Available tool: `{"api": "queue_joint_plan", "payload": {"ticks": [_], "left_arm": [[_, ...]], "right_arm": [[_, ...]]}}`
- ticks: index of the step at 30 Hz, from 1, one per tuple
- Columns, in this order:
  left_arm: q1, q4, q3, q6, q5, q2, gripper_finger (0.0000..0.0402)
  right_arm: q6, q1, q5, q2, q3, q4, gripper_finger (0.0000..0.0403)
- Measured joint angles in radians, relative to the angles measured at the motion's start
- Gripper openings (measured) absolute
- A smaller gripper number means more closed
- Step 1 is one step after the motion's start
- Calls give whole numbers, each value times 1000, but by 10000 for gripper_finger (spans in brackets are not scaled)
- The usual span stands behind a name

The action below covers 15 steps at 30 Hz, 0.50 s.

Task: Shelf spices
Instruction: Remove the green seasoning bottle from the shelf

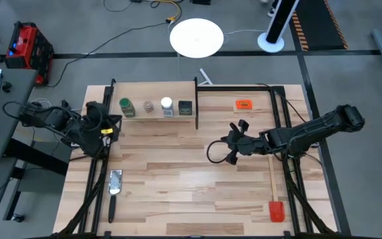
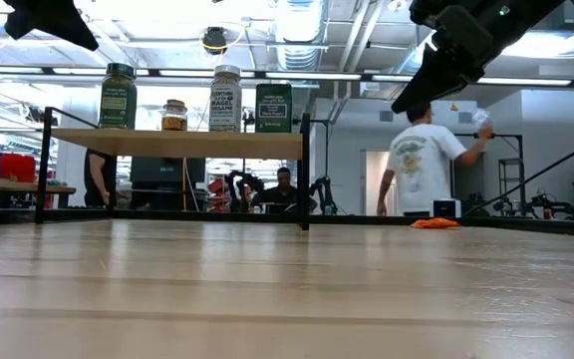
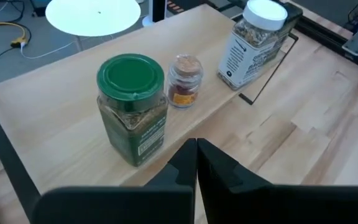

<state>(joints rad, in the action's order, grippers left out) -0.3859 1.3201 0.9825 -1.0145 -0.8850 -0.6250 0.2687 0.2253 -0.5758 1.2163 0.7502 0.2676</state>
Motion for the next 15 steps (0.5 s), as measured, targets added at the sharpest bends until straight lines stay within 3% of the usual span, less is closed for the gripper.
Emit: {"api": "queue_joint_plan", "payload": {"ticks": [15], "left_arm": [[4, -10, 0, -54, -101, -57, 0]], "right_arm": [[-14, -11, 0, 0, 0, -23, 15]]}}
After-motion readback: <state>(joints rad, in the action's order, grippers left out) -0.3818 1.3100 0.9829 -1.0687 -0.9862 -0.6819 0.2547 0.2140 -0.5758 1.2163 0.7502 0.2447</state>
